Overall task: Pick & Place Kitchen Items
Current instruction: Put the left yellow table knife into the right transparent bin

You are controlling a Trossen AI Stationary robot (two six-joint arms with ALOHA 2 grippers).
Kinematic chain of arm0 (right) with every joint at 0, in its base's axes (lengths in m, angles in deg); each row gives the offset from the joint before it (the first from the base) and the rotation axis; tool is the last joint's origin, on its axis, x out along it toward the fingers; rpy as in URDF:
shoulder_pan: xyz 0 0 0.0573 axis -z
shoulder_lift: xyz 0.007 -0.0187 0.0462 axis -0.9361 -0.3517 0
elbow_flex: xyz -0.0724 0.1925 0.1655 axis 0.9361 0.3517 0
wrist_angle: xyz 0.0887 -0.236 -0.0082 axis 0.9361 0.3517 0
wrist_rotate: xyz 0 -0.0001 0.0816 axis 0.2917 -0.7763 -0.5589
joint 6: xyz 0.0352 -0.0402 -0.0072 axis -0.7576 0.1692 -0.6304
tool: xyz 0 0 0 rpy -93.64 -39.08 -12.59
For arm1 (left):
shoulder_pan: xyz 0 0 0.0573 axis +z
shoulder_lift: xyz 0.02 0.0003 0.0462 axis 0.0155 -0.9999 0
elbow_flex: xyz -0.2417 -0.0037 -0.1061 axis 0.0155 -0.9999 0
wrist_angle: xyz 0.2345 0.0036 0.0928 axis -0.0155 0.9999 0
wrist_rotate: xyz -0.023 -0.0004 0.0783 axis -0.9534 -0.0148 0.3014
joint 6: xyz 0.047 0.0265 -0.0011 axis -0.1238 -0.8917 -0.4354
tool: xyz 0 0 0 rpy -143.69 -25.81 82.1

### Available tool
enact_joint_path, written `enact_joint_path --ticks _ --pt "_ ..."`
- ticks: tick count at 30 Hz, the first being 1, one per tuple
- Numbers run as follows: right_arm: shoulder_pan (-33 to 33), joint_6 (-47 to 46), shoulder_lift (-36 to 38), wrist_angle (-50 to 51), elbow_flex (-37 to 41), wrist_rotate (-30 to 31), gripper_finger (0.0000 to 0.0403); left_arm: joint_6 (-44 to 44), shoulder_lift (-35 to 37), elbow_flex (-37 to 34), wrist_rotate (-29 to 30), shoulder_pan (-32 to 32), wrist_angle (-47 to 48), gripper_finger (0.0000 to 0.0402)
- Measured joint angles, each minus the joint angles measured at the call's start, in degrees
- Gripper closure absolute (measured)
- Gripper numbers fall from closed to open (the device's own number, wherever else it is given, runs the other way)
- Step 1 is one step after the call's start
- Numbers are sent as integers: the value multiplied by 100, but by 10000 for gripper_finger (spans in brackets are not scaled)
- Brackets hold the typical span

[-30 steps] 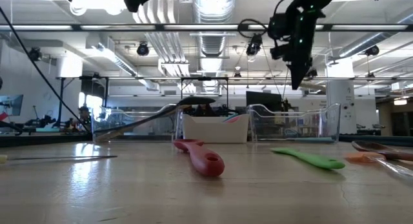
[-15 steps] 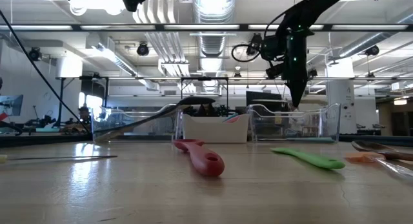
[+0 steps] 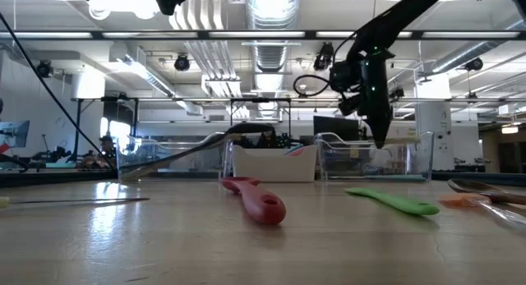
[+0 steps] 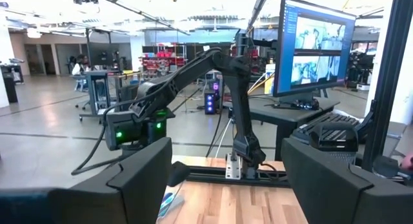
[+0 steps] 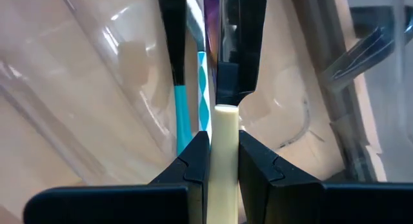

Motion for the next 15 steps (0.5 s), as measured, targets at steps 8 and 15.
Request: enact_joint_path --ticks 8,15 --pt "-8 -16 -428 -41 4 47 364 -1 0 0 -2 0 50 106" --pt "-8 -29 -695 -198 13 63 364 -1 -2 0 -2 0 85 106"
